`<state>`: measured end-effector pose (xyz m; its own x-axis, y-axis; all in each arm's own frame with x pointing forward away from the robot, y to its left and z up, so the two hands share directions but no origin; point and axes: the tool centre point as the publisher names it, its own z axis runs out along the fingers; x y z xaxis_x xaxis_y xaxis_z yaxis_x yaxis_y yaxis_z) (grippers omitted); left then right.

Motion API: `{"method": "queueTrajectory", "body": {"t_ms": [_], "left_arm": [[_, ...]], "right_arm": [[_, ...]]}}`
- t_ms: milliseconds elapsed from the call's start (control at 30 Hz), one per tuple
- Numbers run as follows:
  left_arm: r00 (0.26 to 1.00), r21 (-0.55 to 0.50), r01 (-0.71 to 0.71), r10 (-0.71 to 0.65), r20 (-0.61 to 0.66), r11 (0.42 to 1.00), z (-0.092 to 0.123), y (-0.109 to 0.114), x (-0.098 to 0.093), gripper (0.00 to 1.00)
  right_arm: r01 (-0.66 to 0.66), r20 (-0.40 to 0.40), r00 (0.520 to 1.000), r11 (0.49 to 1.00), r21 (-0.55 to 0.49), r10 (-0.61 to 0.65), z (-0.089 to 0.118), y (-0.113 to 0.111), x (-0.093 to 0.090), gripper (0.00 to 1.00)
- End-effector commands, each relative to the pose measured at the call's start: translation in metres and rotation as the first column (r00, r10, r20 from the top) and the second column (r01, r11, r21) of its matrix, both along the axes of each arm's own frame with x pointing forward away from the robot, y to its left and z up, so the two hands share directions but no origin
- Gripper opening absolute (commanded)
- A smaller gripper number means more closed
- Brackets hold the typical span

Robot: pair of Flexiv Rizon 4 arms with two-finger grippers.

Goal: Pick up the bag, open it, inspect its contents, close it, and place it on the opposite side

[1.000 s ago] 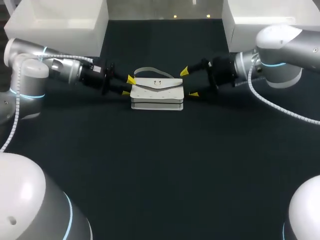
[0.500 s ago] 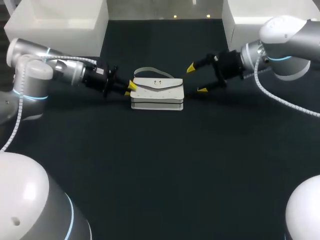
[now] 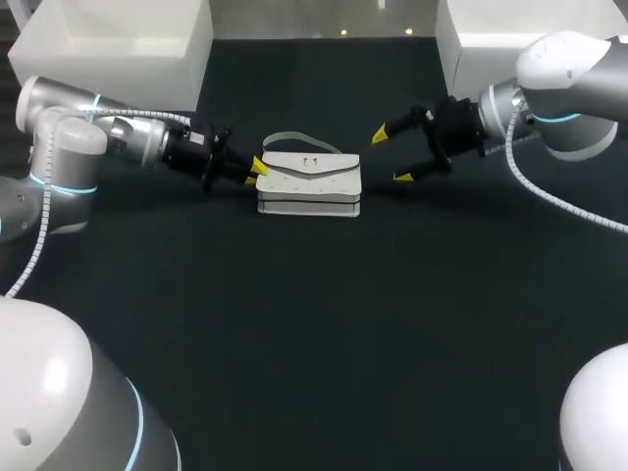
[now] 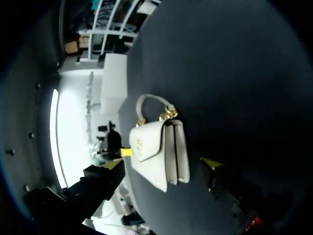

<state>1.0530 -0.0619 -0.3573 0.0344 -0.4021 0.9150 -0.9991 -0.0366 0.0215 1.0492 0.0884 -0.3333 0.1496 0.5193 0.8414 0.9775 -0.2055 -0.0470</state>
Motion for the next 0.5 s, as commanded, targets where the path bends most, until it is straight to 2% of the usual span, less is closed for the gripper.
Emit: {"method": "queueTrajectory", "body": {"t_ms": [33,200,500], "left_arm": [[1.0,-0.003,0.003,-0.003,-0.003,1.0,-0.003,0.0,0.004,0.0],[1.0,-0.001,0.01,-0.01,0.004,1.0,-0.002,0.005,0.002,0.0],[0.999,0.02,0.017,-0.018,0.044,1.0,0.005,0.034,-0.003,0.0]], "right_arm": [[-0.004,0.0,1.0,1.0,-0.018,0.004,0.004,-0.001,-0.002,1.0],[-0.028,-0.007,1.0,0.998,-0.057,0.028,0.006,-0.008,-0.003,1.0],[-0.064,0.001,0.998,0.983,-0.171,0.066,0.017,-0.043,-0.004,1.0]]}}
